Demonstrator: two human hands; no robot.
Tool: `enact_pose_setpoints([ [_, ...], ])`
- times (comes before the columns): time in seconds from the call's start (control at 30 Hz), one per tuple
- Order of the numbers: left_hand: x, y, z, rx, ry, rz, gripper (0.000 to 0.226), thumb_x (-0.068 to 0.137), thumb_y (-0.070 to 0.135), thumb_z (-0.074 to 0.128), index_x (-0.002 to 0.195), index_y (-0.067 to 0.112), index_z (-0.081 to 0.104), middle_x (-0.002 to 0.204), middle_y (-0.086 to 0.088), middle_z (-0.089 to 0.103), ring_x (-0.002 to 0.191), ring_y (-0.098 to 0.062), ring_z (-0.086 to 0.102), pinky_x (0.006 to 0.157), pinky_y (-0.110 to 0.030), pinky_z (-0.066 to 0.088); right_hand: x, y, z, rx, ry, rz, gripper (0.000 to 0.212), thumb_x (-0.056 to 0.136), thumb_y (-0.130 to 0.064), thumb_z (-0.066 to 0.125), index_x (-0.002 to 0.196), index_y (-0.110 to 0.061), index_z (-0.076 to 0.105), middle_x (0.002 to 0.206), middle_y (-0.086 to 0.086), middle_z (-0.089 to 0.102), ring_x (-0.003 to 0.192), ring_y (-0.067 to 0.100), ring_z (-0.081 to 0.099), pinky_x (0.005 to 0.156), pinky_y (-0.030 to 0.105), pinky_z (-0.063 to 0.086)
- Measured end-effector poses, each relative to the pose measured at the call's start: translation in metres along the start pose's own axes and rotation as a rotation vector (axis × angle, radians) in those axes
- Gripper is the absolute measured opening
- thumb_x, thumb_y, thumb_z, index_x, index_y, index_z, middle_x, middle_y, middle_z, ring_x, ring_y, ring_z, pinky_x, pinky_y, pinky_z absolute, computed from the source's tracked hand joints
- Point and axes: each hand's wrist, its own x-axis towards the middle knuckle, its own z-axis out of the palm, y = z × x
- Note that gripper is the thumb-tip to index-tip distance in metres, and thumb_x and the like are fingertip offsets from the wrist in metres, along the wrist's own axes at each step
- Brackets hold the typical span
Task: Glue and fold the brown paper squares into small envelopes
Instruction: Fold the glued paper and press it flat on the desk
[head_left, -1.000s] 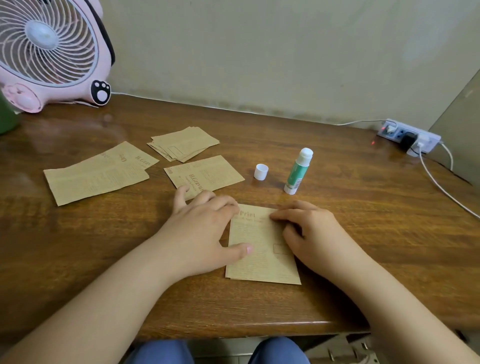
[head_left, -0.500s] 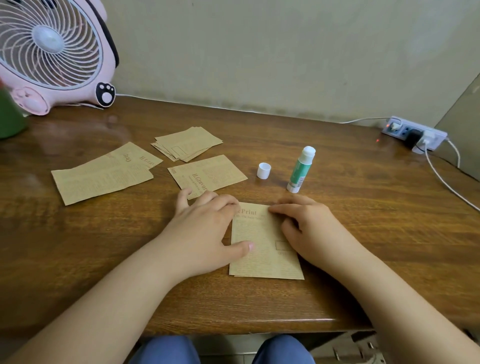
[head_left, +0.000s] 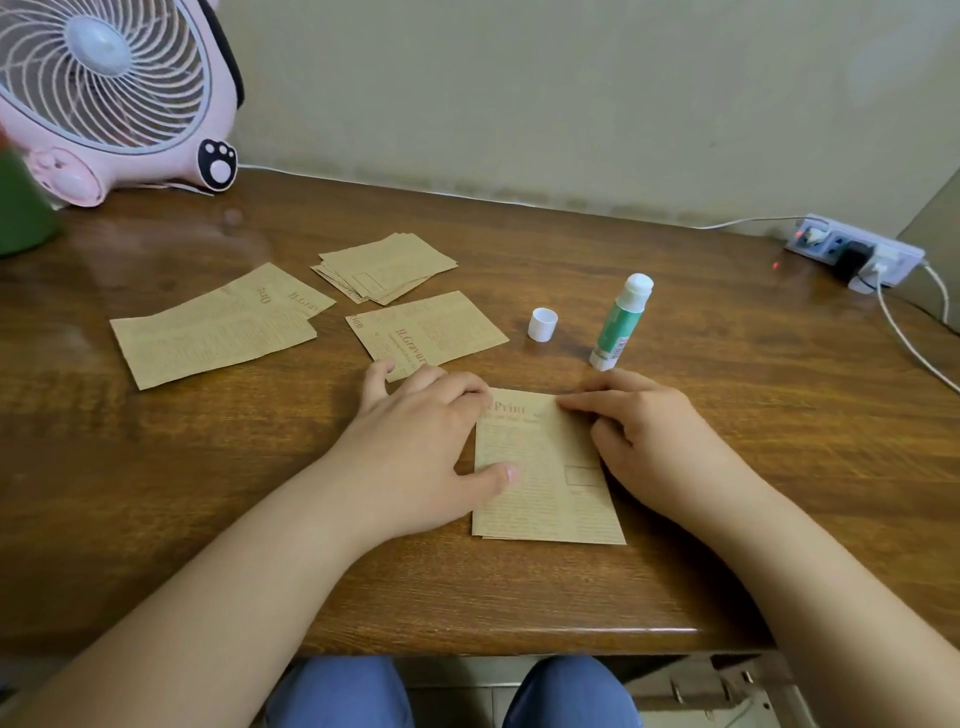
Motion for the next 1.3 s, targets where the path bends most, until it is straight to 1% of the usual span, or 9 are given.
enact_pose_setpoints([
  [0.2,0.0,0.001,0.001,0.013,0.022,-0.004,0.073,0.083,0.071,0.029,0.144,0.03,0.032,0.143,0.023,0.026,0.134,-0.001,0.016,0.115,-0.05,-0.003,0.023,-0.031,0.018,0.035,-0.025,-0.158,0.044,0.084,-0.007,0.039,0.118,-0.015,0.066,0.109,-0.001,0.06,0.104,0.015,0.052,0.084,0.023,0.042],
  [0.33,-0.002,0.0,0.001,0.019,0.014,-0.01,0.071,0.084,0.069,0.031,0.145,0.031,0.029,0.146,0.023,0.022,0.135,0.0,0.014,0.115,-0.049,-0.006,0.022,-0.027,0.017,0.058,-0.002,-0.124,0.041,0.083,-0.007,0.041,0.115,-0.012,0.067,0.11,0.0,0.062,0.106,0.017,0.055,0.088,0.024,0.043],
  [0.5,-0.001,0.001,0.001,0.023,0.009,-0.017,0.073,0.083,0.07,0.027,0.145,0.03,0.029,0.146,0.022,0.021,0.135,-0.001,0.012,0.115,-0.051,-0.006,0.002,-0.001,-0.002,-0.028,-0.003,0.031,0.041,0.088,-0.003,0.043,0.119,-0.018,0.065,0.12,-0.009,0.057,0.116,0.011,0.048,0.092,0.012,0.033],
  [0.6,0.0,0.002,0.002,0.017,0.036,-0.013,0.085,0.072,0.076,0.014,0.142,0.032,0.032,0.143,0.024,0.024,0.133,0.0,0.016,0.115,-0.052,-0.004,0.01,-0.013,0.003,-0.059,-0.008,-0.015,0.042,0.089,-0.004,0.04,0.123,-0.016,0.062,0.119,-0.002,0.057,0.115,0.017,0.049,0.094,0.027,0.042],
  [0.73,-0.001,0.002,0.003,0.034,0.065,-0.02,0.094,0.065,0.074,0.005,0.143,0.031,0.032,0.145,0.023,0.024,0.133,0.001,0.016,0.115,-0.05,-0.003,0.029,-0.038,0.02,0.033,-0.054,-0.142,0.052,0.081,-0.011,0.03,0.122,-0.013,0.063,0.11,0.007,0.058,0.107,0.025,0.051,0.087,0.037,0.046],
  [0.87,-0.004,0.002,0.003,0.036,0.059,-0.017,0.083,0.074,0.075,0.013,0.143,0.031,0.031,0.145,0.023,0.024,0.134,0.001,0.015,0.115,-0.049,-0.005,0.022,-0.025,0.016,0.034,-0.021,-0.109,0.045,0.086,0.003,0.039,0.122,-0.013,0.063,0.113,0.006,0.059,0.108,0.025,0.053,0.089,0.037,0.046],
  [1.03,-0.002,0.002,0.002,0.052,0.031,-0.013,0.073,0.083,0.071,0.025,0.144,0.03,0.031,0.145,0.021,0.023,0.135,-0.001,0.015,0.115,-0.05,-0.006,0.008,-0.003,0.002,-0.033,0.02,0.036,0.045,0.089,0.001,0.036,0.121,-0.015,0.064,0.119,-0.003,0.057,0.115,0.016,0.048,0.096,0.027,0.041],
  [1.17,-0.003,0.004,0.003,0.056,0.044,-0.02,0.07,0.086,0.068,0.029,0.144,0.029,0.032,0.144,0.02,0.025,0.134,-0.002,0.017,0.115,-0.051,-0.004,0.016,-0.028,0.012,0.006,-0.018,-0.106,0.049,0.084,-0.004,0.033,0.122,-0.013,0.063,0.108,0.006,0.058,0.103,0.022,0.052,0.086,0.034,0.046],
  [1.3,-0.006,0.006,0.002,0.074,0.058,-0.039,0.07,0.087,0.067,0.029,0.145,0.028,0.03,0.145,0.021,0.025,0.135,-0.002,0.017,0.115,-0.051,-0.004,0.019,-0.037,0.016,0.072,-0.022,-0.122,0.046,0.086,0.001,0.04,0.123,-0.014,0.062,0.108,0.006,0.057,0.103,0.02,0.051,0.088,0.029,0.042],
])
